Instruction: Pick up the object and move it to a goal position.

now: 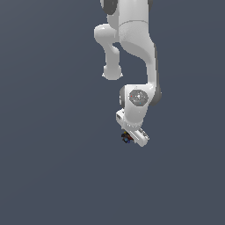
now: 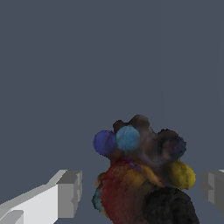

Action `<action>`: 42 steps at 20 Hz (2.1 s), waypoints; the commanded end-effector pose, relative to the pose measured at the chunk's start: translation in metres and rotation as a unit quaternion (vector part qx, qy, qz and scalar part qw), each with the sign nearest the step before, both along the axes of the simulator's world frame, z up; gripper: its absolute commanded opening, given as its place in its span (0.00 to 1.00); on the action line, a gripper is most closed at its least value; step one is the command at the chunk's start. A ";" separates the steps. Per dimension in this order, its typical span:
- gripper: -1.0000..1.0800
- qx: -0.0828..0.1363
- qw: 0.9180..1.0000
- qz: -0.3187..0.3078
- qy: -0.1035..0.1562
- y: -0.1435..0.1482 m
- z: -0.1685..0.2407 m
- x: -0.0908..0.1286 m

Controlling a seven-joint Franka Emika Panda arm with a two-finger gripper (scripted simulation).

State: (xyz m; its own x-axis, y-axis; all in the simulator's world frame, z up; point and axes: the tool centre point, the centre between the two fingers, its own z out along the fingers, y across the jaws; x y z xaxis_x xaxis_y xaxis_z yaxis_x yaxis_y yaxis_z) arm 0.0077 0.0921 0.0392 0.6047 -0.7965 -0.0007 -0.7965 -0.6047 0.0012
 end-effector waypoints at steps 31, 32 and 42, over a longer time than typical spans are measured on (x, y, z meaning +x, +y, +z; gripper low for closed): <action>0.00 0.001 1.000 -0.001 -0.004 -0.005 0.056 -0.014; 0.00 0.002 1.000 -0.001 -0.004 -0.006 0.064 -0.016; 0.00 0.001 1.000 -0.001 -0.002 -0.014 0.163 -0.044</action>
State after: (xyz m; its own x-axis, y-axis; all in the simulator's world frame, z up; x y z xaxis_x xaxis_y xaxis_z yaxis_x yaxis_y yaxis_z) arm -0.0319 0.0796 0.1856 0.6026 -0.7981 -0.0008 -0.7981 -0.6026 -0.0034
